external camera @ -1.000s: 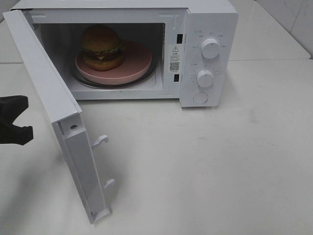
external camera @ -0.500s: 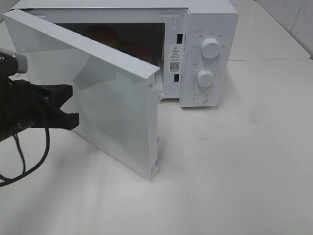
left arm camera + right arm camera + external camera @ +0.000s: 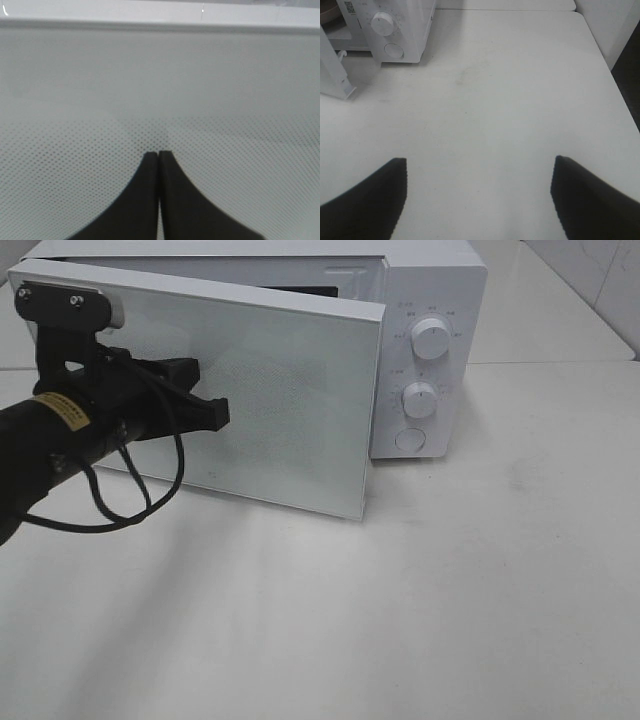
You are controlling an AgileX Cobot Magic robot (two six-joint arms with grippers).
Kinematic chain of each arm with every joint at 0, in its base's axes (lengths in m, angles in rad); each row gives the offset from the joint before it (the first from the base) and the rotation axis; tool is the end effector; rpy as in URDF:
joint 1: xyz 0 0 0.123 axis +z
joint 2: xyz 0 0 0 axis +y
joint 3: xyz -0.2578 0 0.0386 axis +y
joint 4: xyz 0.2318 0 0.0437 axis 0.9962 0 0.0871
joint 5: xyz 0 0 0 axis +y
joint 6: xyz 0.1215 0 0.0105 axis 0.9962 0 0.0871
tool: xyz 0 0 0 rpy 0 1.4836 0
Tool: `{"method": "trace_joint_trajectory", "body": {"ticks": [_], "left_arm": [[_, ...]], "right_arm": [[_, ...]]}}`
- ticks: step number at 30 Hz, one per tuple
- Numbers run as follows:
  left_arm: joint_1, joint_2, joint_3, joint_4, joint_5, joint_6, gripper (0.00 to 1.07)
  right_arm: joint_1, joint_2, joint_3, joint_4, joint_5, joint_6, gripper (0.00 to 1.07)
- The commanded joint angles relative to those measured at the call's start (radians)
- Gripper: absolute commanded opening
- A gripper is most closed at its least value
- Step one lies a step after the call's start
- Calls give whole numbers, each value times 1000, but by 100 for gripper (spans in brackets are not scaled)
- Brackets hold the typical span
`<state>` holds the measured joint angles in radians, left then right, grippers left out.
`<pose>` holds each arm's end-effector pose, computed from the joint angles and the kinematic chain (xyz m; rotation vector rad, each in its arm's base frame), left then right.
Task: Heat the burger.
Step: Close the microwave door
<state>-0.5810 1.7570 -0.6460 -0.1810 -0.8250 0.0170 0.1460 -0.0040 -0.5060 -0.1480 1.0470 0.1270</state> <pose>0.2980 -0.1764 0.1559 0.3267 1.7615 -0.3776 0.0341 -0.0107 0.2597 -0.0127 2.0119 -0.0025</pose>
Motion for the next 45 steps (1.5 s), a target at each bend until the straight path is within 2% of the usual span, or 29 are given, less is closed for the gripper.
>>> {"method": "trace_joint_trajectory", "body": {"ticks": [1,2,4,7,12,16,20,23,24,27,30,32,34,40,42,44,45], "left_arm": [[-26,38,-59,-66,-1,13,0],[-26,38,-59,-66,-1,13,0],[-46,82,-115,-115,19,61,0],[-48,91,-129,-128,19,70,0],[-48,145,-215,-192,20,73,0],[-48,158,-241,-192,21,73,0],[-48,192,-308,-199,32,78,0],[-48,213,-351,-234,47,104,0],[-48,225,-373,-257,48,131,0],[-48,228,-385,-270,52,139,0],[-50,215,-384,-269,91,136,0],[-78,177,-363,-266,184,136,0],[-91,163,-353,-265,202,136,0],[-157,90,-238,-263,244,138,0],[-166,65,-206,-263,285,133,3],[-175,31,-174,-282,403,131,22],[-175,31,-174,-282,403,131,22]], "right_arm": [[-6,-27,0,0,-10,-13,76],[-6,-27,0,0,-10,-13,76],[-6,-27,0,0,-10,-13,76],[-6,-27,0,0,-10,-13,76],[-6,-27,0,0,-10,-13,76],[-6,-27,0,0,-10,-13,76],[-6,-27,0,0,-10,-13,76],[-6,-27,0,2,-10,-13,76],[-6,-27,0,2,-10,-13,76],[-6,-27,0,2,-10,-13,76],[-6,-27,0,2,-10,-13,76],[-6,-27,0,2,-10,-13,76],[-6,-27,0,2,-10,-13,76],[-6,-27,0,2,-10,-13,76],[-6,-27,0,2,-10,-13,76],[-6,-27,0,2,-10,-13,76],[-6,-27,0,2,-10,-13,76]]}}
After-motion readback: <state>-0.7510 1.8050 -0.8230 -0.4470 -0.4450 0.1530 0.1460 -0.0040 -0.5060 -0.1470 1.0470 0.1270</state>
